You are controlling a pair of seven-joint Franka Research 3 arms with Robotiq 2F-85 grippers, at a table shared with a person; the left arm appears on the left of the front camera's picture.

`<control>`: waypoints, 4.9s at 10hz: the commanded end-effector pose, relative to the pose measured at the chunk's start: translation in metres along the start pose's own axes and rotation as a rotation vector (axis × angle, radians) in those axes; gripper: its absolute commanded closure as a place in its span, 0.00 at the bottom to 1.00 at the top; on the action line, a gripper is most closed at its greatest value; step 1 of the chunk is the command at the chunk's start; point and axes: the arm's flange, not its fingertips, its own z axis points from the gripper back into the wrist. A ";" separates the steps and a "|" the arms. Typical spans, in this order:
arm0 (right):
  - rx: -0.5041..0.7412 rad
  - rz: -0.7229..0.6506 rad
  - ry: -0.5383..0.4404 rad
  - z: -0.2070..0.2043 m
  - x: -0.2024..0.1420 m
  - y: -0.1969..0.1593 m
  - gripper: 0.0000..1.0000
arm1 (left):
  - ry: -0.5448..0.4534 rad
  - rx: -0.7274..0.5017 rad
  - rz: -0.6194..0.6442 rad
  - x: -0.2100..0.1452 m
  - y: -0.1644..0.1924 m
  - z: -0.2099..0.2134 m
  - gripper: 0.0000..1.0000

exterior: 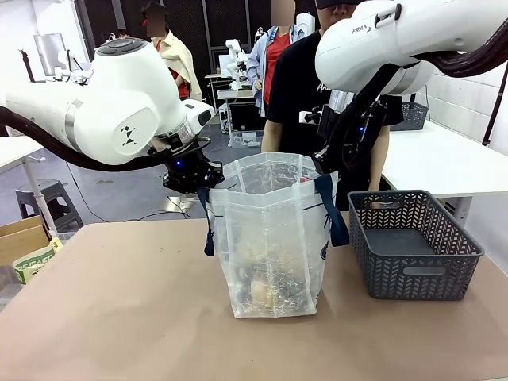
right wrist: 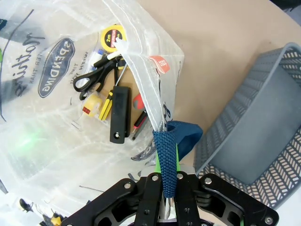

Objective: Transfer purchased items from the store into the shopping bag.
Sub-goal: Move the Reusable shopping bag to the right side of the table.

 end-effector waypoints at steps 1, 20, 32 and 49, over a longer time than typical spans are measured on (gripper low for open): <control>0.001 -0.001 -0.002 0.000 0.000 0.000 1.00 | -0.001 0.000 0.018 -0.001 0.000 0.001 1.00; -0.064 -0.212 -0.005 0.010 0.003 0.032 1.00 | 0.100 -0.069 0.053 0.004 -0.018 0.013 1.00; -0.014 -0.512 0.014 -0.010 0.022 0.048 1.00 | 0.232 -0.099 -0.134 0.009 -0.042 0.005 1.00; 0.053 -0.539 -0.040 -0.025 0.047 0.077 1.00 | 0.247 -0.210 -0.282 0.018 -0.090 -0.004 1.00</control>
